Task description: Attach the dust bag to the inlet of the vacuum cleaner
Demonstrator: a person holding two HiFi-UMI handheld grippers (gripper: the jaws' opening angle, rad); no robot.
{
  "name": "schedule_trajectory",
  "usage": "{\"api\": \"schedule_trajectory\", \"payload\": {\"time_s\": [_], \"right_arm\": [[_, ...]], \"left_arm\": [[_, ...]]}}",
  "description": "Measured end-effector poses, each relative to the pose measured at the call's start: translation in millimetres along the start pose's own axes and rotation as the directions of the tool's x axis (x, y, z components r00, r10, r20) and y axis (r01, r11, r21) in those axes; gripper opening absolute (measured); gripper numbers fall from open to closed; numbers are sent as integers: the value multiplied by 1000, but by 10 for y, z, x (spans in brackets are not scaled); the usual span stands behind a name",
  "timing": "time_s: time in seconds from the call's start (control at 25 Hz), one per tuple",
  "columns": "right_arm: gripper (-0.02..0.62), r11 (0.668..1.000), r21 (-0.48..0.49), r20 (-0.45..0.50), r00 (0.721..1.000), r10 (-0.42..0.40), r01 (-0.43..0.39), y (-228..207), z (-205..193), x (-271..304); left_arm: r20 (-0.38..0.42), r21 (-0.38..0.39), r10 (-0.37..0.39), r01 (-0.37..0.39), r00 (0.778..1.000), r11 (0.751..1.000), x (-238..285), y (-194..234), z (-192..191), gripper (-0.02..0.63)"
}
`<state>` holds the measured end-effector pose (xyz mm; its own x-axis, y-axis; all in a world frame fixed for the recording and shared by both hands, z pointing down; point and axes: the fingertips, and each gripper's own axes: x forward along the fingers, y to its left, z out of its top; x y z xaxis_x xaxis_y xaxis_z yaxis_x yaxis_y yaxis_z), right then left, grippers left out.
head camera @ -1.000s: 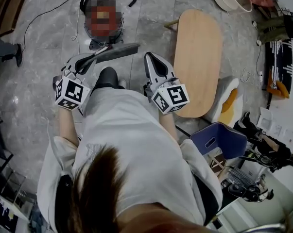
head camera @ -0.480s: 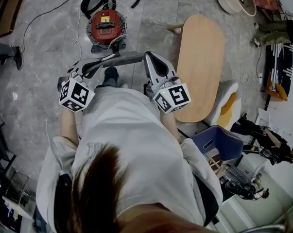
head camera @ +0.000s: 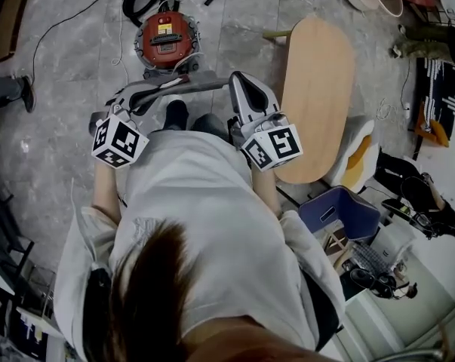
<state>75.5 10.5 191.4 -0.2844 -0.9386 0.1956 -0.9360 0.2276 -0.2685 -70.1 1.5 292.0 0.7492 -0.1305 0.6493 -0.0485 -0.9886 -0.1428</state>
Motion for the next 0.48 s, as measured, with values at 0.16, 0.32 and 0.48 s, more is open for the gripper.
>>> {"api": "schedule_trajectory", "payload": {"time_s": [0.16,0.32,0.48], "right_arm": [[2,1000,1,-17,1000,7,-7,10,-1,84],[2,1000,-4,-19,1000,20,-20,-31,40,161],[2,999,-15,-12,999,50,-50,-72,79,202]], "left_arm": [[-7,-8,-3,3,1000,1000,-2,65,-23,38],[-6,-19,3,-3,1000,1000,7,102,1,38],[-10,-27,24,-25,1000,999,25,104,38,38]]}}
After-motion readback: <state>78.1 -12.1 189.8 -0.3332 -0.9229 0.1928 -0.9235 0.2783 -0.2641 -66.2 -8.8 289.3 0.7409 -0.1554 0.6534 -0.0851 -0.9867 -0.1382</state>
